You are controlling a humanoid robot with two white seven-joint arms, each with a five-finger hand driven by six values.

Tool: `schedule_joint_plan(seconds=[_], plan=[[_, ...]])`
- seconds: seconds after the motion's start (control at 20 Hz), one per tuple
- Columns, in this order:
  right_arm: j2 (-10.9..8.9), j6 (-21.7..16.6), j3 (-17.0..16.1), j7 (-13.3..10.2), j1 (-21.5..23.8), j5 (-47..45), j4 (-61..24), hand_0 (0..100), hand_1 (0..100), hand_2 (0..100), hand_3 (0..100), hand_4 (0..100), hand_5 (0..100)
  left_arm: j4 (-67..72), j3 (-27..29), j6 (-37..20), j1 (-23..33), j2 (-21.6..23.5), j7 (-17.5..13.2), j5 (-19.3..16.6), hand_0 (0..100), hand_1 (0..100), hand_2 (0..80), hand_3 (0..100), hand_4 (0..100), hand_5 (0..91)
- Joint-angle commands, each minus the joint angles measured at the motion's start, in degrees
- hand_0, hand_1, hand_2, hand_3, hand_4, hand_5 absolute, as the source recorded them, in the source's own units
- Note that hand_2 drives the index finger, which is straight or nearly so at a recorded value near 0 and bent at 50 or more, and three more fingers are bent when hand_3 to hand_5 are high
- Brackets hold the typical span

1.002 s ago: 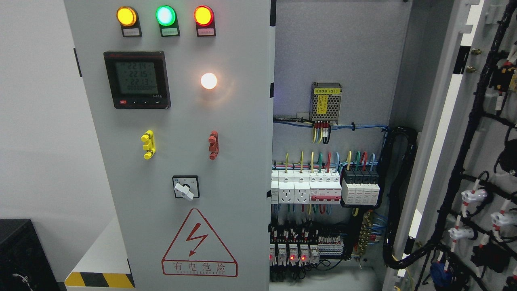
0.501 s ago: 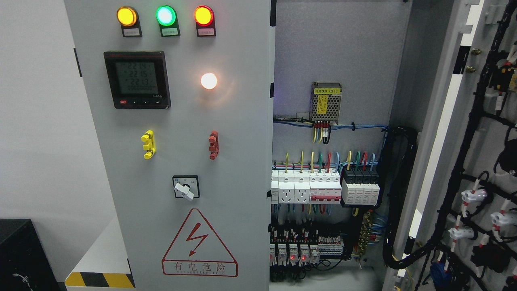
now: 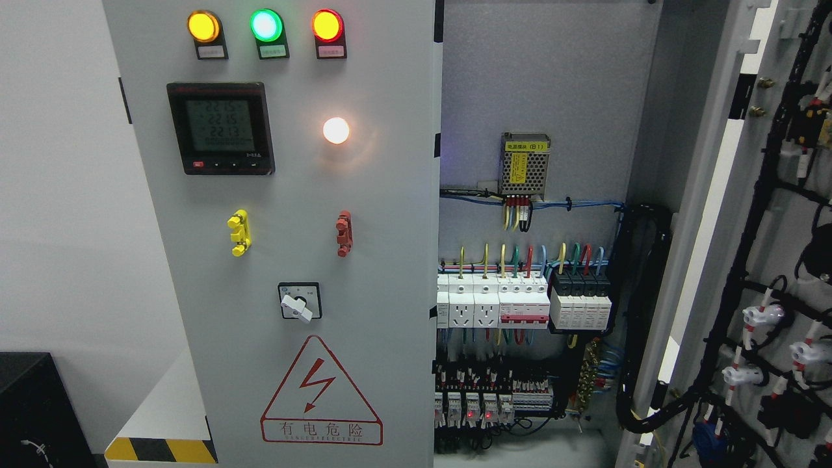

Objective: Open door with both hands

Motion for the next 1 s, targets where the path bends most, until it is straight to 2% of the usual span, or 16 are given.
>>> schedule_joint_plan(seconds=[0.0, 0.1, 0.2, 0.25, 0.4, 0.5, 0.7, 0.95], plan=[[-10.50, -2.51, 11.24, -0.17, 17.15, -0.18, -65.76, 0, 0, 0, 0, 0, 0, 3.58, 6.24, -0.18, -2.46, -2.40, -0.34, -1.03, 0, 0, 0.0, 0, 0, 0.0], [-15.08, -9.08, 17.40, -0.34, 18.92, -0.18, -72.47, 0, 0, 0, 0, 0, 0, 3.49, 6.23, -0.18, -2.99, -2.40, -0.17, -1.03, 0, 0, 0.0, 0, 0, 0.0], [-15.89, -16.47, 20.23, -0.43, 18.41, -0.18, -74.95, 0, 0, 0, 0, 0, 0, 3.49, 6.15, -0.18, -3.51, -2.31, 0.27, -1.12, 0, 0, 0.0, 0, 0, 0.0], [-15.89, -18.77, 21.11, -0.43, 16.75, -0.18, -75.56, 0, 0, 0, 0, 0, 0, 3.49, 6.06, -0.18, -3.60, -2.31, 0.44, -1.21, 0, 0, 0.0, 0, 0, 0.0], [-15.89, -18.53, 21.56, -0.17, 10.86, -0.09, -75.66, 0, 0, 0, 0, 0, 0, 3.49, 1.69, -0.18, -4.13, -2.05, 2.72, -1.12, 0, 0, 0.0, 0, 0, 0.0], [-15.89, -18.70, 22.52, -0.17, 7.00, -0.18, -75.74, 0, 0, 0, 0, 0, 0, 3.49, -1.66, -0.18, -4.22, -1.78, 2.56, -1.03, 0, 0, 0.0, 0, 0, 0.0], [-13.97, -18.88, 22.71, -0.34, -2.41, -0.18, -75.75, 0, 0, 0, 0, 0, 0, 3.58, -2.20, -0.18, -4.22, -2.39, 2.29, -0.95, 0, 0, 0.0, 0, 0, 0.0], [-8.08, -18.44, 21.39, -0.61, -13.13, 0.00, -75.75, 0, 0, 0, 0, 0, 0, 4.02, -2.20, -0.18, -4.22, -2.92, 2.29, -0.95, 0, 0, 0.0, 0, 0, 0.0]])
